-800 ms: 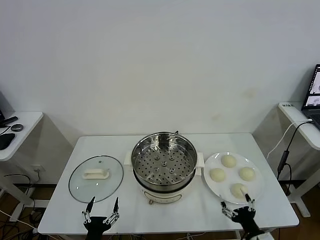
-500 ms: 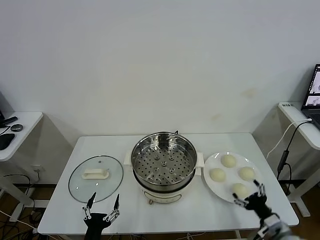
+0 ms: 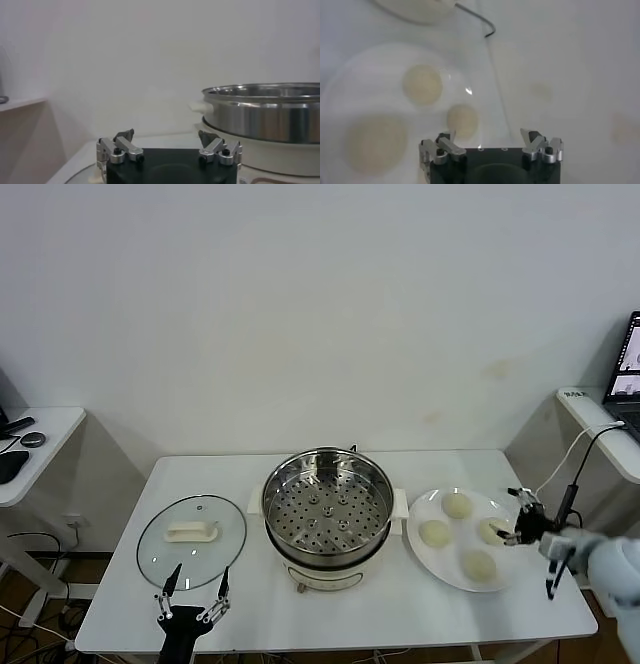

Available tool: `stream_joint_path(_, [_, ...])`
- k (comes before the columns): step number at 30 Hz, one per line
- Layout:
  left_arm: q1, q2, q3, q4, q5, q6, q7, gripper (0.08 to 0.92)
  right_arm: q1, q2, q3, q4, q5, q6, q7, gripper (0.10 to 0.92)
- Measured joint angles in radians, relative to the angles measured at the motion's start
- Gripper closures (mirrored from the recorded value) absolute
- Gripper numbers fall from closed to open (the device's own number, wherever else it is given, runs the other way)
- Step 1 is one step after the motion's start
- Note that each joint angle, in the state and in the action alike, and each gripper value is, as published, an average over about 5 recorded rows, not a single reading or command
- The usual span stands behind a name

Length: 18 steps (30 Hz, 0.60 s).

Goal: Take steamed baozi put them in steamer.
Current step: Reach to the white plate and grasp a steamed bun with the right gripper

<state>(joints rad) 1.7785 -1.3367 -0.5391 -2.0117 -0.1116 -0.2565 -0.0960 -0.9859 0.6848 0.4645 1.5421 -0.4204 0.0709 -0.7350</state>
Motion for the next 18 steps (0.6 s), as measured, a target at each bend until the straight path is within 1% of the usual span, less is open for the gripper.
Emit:
stream_joint_path(5, [0.000, -0.006, -0.017, 0.004, 0.010, -0.004, -0.004, 0.177, 0.242, -0.015, -0.209, -0.146, 0.005, -0.002, -0.120, 0.203])
stream_joint_path(10, [0.000, -0.009, -0.034, 0.006, 0.018, -0.006, -0.007, 0.177, 0.452, 0.006, -0.408, -0.291, 0.006, 0.001, -0.226, 0.203])
stream_joint_path(18, [-0.007, -0.009, -0.057, 0.007, 0.024, -0.007, -0.005, 0.177, 0.665, 0.072, -0.628, -0.488, -0.010, 0.014, -0.316, 0.203])
